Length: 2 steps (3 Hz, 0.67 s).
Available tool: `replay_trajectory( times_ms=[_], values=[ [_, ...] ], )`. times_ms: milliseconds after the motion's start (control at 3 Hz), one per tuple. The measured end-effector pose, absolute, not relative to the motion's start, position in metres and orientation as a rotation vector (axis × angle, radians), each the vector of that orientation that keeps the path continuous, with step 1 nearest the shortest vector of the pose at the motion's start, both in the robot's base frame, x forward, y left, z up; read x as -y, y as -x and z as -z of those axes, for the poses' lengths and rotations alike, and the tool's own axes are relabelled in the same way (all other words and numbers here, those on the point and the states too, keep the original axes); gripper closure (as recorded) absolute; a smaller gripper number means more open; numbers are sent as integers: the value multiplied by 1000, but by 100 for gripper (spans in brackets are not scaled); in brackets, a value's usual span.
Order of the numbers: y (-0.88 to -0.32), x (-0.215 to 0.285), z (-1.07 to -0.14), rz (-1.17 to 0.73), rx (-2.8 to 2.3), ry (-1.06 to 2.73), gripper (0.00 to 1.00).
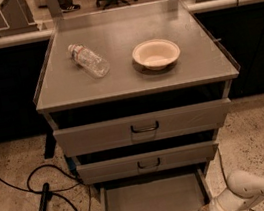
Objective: Open bottom drawer
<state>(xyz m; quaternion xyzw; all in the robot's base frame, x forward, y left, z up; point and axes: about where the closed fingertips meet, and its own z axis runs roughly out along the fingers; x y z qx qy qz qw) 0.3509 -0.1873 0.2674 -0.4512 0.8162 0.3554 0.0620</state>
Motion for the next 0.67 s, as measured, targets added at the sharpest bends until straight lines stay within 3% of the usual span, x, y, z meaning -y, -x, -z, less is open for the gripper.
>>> replay_trajectory(
  times_ms=[667],
  values=[
    [-360, 186, -262, -1051, -2452, 1366, 0]
  ],
)
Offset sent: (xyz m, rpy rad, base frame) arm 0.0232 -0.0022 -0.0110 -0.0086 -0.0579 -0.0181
